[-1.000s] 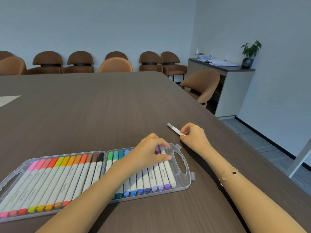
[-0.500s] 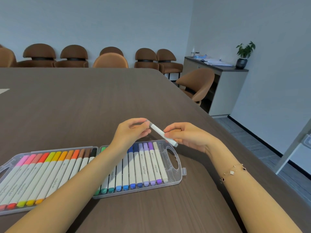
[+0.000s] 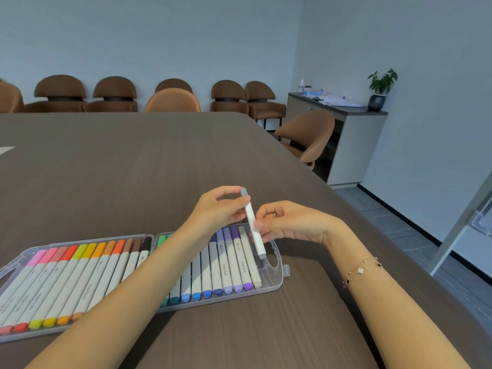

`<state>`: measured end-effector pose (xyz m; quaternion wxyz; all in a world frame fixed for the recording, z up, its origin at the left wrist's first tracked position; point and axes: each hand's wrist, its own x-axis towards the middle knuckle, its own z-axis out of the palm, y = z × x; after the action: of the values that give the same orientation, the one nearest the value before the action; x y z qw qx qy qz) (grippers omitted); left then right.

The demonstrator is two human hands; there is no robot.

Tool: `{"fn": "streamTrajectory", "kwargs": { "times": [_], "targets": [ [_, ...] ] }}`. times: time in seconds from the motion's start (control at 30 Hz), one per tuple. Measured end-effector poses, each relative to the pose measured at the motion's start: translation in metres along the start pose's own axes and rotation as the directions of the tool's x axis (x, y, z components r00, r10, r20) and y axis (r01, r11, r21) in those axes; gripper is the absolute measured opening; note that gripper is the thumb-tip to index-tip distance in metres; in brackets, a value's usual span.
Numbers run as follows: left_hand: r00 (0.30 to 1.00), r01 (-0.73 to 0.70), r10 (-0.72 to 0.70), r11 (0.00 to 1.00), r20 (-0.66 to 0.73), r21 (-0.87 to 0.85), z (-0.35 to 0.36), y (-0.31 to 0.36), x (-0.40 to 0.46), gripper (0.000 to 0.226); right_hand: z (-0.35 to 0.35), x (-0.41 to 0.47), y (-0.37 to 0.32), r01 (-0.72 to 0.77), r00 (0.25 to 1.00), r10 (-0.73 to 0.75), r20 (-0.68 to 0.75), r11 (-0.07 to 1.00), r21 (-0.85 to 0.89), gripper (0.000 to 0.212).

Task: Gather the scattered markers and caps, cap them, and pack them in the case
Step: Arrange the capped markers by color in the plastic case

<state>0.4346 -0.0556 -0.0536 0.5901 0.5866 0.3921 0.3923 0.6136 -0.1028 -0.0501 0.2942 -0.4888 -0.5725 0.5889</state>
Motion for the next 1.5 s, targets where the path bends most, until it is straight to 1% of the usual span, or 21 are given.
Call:
{"fn": "streamTrajectory", "kwargs": {
  "times": [0.07, 0.1, 0.13, 0.2, 0.27, 0.3, 0.4, 0.5, 0.6, 0.7, 0.77, 0.83, 0.9, 0.97, 1.03, 1.07, 1.13, 1.17, 1.23, 1.5],
  "targets": [
    [1.0, 0.021, -0.022, 0.999, 0.004, 0.042, 0.002, 0.002, 0.001, 0.031, -0.007, 0.001, 0.004, 0.014, 0.995, -0.011, -0.101, 0.999, 0.03, 0.02],
    [1.0, 0.024, -0.025, 0.996, 0.006, 0.08, 0.003, 0.001, 0.002, 0.031, -0.012, 0.003, 0.007, 0.009, 0.981, -0.001, -0.192, 0.999, 0.043, 0.021],
    [1.0, 0.023, -0.025, 0.992, 0.019, 0.12, 0.004, 0.0, 0.002, 0.031, -0.018, 0.004, 0.01, -0.003, 0.952, 0.025, -0.304, 0.998, 0.07, 0.019],
    [0.996, 0.011, -0.03, 0.976, 0.087, 0.219, 0.005, -0.005, 0.002, 0.028, -0.032, 0.006, 0.018, -0.012, 0.855, 0.116, -0.506, 0.979, 0.203, 0.017],
    [0.986, -0.009, -0.047, 0.944, 0.161, 0.329, 0.004, -0.011, 0.001, 0.026, -0.042, 0.006, 0.023, 0.02, 0.78, 0.186, -0.597, 0.947, 0.321, 0.02],
    [0.981, -0.027, -0.046, 0.928, 0.186, 0.372, 0.003, -0.014, 0.002, 0.026, -0.045, 0.005, 0.023, 0.032, 0.765, 0.202, -0.611, 0.936, 0.35, 0.021],
    [0.977, -0.091, -0.021, 0.862, 0.214, 0.498, -0.002, -0.02, 0.004, 0.029, -0.043, 0.005, 0.021, 0.055, 0.76, 0.205, -0.616, 0.925, 0.376, 0.019],
    [0.975, -0.135, -0.004, 0.783, 0.222, 0.608, -0.005, -0.025, 0.007, 0.035, -0.038, 0.009, 0.021, 0.044, 0.78, 0.188, -0.597, 0.935, 0.352, 0.014],
    [0.974, -0.135, -0.014, 0.765, 0.226, 0.629, -0.005, -0.024, 0.009, 0.035, -0.036, 0.012, 0.022, 0.028, 0.796, 0.186, -0.576, 0.94, 0.341, 0.012],
    [0.97, -0.172, 0.01, 0.737, 0.245, 0.653, -0.003, -0.026, 0.011, 0.036, -0.036, 0.013, 0.023, 0.023, 0.8, 0.189, -0.57, 0.939, 0.344, 0.013],
    [0.965, -0.218, 0.042, 0.683, 0.26, 0.697, -0.002, -0.03, 0.012, 0.034, -0.036, 0.013, 0.023, 0.026, 0.802, 0.185, -0.567, 0.939, 0.344, 0.015],
    [0.956, -0.275, 0.091, 0.607, 0.279, 0.745, 0.0, -0.035, 0.013, 0.03, -0.036, 0.013, 0.023, 0.028, 0.804, 0.181, -0.566, 0.94, 0.341, 0.015],
    [0.947, -0.31, 0.125, 0.586, 0.295, 0.749, 0.0, -0.035, 0.013, 0.028, -0.036, 0.012, 0.023, 0.028, 0.805, 0.174, -0.567, 0.944, 0.329, 0.015],
    [0.941, -0.314, 0.094, 0.606, 0.326, 0.731, -0.003, -0.029, 0.012, 0.033, -0.036, 0.012, 0.022, 0.03, 0.805, 0.17, -0.569, 0.945, 0.324, 0.015],
    [0.925, -0.301, -0.004, 0.606, 0.381, 0.737, -0.008, -0.022, 0.009, 0.049, -0.036, 0.011, 0.023, 0.033, 0.809, 0.167, -0.564, 0.944, 0.328, 0.016],
    [0.913, -0.304, -0.05, 0.579, 0.405, 0.756, -0.01, -0.02, 0.008, 0.059, -0.036, 0.011, 0.023, 0.034, 0.811, 0.167, -0.56, 0.944, 0.329, 0.017],
    [0.899, -0.334, -0.086, 0.501, 0.43, 0.799, -0.014, -0.018, 0.005, 0.072, -0.036, 0.011, 0.023, 0.034, 0.816, 0.165, -0.555, 0.944, 0.33, 0.017],
    [0.898, -0.345, -0.082, 0.481, 0.433, 0.806, -0.015, -0.017, 0.004, 0.074, -0.036, 0.011, 0.022, 0.033, 0.817, 0.163, -0.553, 0.944, 0.328, 0.017],
    [0.899, -0.346, -0.075, 0.484, 0.432, 0.804, -0.016, -0.018, 0.004, 0.074, -0.036, 0.01, 0.022, 0.031, 0.819, 0.162, -0.55, 0.945, 0.324, 0.017],
    [0.917, -0.272, -0.139, 0.469, 0.374, 0.84, -0.006, -0.022, 0.002, 0.085, -0.036, 0.01, 0.023, 0.032, 0.824, 0.138, -0.549, 0.957, 0.289, 0.019]
  ]
}}
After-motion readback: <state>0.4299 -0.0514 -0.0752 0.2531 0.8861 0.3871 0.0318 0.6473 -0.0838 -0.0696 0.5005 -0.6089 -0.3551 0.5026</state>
